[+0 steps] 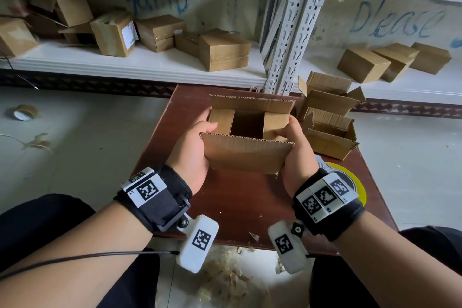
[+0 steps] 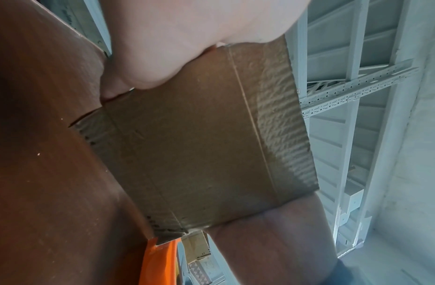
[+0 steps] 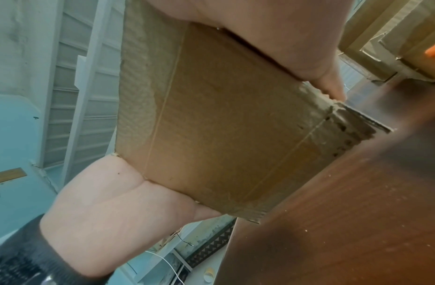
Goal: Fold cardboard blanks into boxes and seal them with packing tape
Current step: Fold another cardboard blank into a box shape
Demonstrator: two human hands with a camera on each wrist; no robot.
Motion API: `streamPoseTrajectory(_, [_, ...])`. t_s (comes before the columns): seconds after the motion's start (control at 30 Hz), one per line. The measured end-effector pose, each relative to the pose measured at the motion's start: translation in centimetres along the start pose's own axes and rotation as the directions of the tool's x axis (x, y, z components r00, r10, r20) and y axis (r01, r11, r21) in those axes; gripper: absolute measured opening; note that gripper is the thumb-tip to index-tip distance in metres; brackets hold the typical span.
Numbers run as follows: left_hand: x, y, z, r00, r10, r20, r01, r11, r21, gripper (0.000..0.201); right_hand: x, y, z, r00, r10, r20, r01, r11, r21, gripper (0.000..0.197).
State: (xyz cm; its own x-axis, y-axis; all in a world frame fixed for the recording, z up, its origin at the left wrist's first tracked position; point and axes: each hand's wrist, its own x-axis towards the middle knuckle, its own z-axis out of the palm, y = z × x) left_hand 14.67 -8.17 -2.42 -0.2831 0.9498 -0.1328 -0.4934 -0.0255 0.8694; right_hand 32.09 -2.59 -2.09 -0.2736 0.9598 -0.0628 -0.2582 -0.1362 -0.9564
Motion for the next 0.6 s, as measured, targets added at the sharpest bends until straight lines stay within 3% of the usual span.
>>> streamPoseTrajectory(0.13, [0.5, 0.0, -0.4, 0.999, 0.007, -0.034, -0.003, 0.994, 0.113, 0.041, 0.2, 0.0, -0.1, 1.000, -0.017, -0.005, 0.017, 1.000, 0.005, 0.021])
streamPoseTrajectory(0.27, [0.3, 0.2, -0.5, 0.999, -0.041, 0.031, 0.035, 0.983, 0.180, 0.083, 0.3, -0.1, -0.2, 0.999, 0.025, -0.020, -0.025, 1.000, 0.010, 0.022])
streamPoseTrajectory(0.4, [-0.2, -0.2, -0.9, 0.998, 0.015, 0.067, -0.028, 0.980, 0.197, 0.092, 0.3, -0.3, -0.2, 0.999, -0.017, -0.041, 0.017, 1.000, -0.003, 0.018])
streamPoseTrajectory(0.6, [-1.7, -0.4, -0.1, 0.979, 0.136, 0.149, -0.185, 0.902, 0.390, 0.133, 0.2, -0.9, -0.4, 0.997, -0.046, -0.067, 0.047, 0.999, 0.008, 0.029])
